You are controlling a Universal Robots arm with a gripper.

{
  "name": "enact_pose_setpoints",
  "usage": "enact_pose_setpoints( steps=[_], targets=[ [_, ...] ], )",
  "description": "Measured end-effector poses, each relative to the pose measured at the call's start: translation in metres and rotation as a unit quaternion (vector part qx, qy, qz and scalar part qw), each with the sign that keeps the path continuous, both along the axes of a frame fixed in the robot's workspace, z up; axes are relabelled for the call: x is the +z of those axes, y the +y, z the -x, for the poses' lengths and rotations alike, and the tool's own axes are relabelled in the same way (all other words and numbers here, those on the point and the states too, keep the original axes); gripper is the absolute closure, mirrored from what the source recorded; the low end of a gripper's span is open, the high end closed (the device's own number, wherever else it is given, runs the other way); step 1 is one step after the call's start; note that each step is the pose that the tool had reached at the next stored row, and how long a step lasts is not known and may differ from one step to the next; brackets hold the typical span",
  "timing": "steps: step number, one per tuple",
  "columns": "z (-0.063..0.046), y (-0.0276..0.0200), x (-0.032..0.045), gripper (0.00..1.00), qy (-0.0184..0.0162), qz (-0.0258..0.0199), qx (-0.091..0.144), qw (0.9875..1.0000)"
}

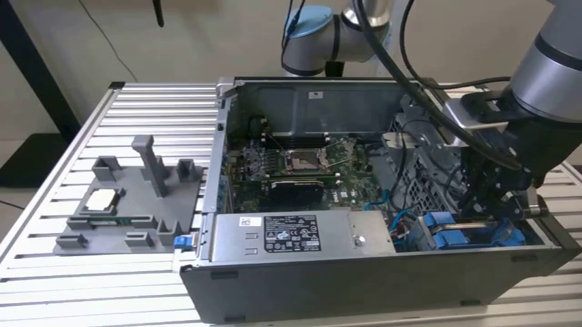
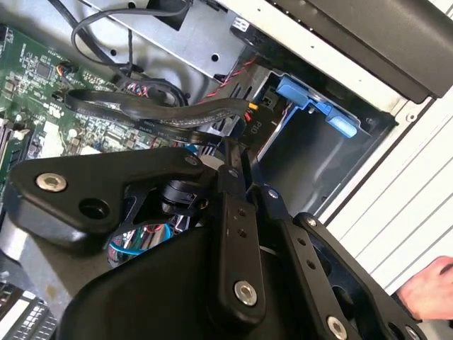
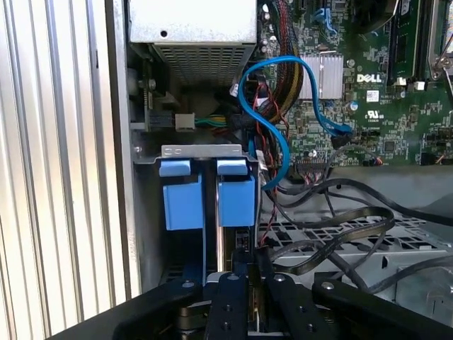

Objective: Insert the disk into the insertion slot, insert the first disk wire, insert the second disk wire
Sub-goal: 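Insert the second disk wire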

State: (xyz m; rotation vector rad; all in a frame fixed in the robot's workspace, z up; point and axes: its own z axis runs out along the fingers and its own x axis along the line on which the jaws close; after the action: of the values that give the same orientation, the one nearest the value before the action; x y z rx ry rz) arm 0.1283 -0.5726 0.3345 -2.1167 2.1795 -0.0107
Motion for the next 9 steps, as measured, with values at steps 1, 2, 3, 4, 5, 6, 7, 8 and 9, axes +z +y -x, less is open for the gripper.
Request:
enact_pose_setpoints(
  steps=[1,2,3,4,5,6,7,8,9],
  targets=[
    [0.000,0.0000,-0.0003,0.84,0.0000,-0.0003,0.000,1.0000],
    [0.000,0.0001,-0.0006,0.82,0.0000,-0.0011,0.000,1.0000],
    [0.000,0.0001,-0.0002,0.82,0.0000,-0.0012,0.000,1.0000],
    [0.000,0.0000,0.0008,0.82,0.0000,-0.0013,0.000,1.0000],
    [0.000,0.0000,0.0028,0.76,0.0000,-0.0008,0.000,1.0000],
    [0.000,0.0000,0.0049,0.76,0.0000,-0.0006,0.000,1.0000],
    [0.000,0.0000,0.0070,0.76,0.0000,-0.0006,0.000,1.0000],
    [0.000,0.0000,0.0093,0.76,0.0000,-0.0007,0.000,1.0000],
    [0.000,0.0000,0.0114,0.76,0.0000,-0.0005,0.000,1.0000]
  ],
)
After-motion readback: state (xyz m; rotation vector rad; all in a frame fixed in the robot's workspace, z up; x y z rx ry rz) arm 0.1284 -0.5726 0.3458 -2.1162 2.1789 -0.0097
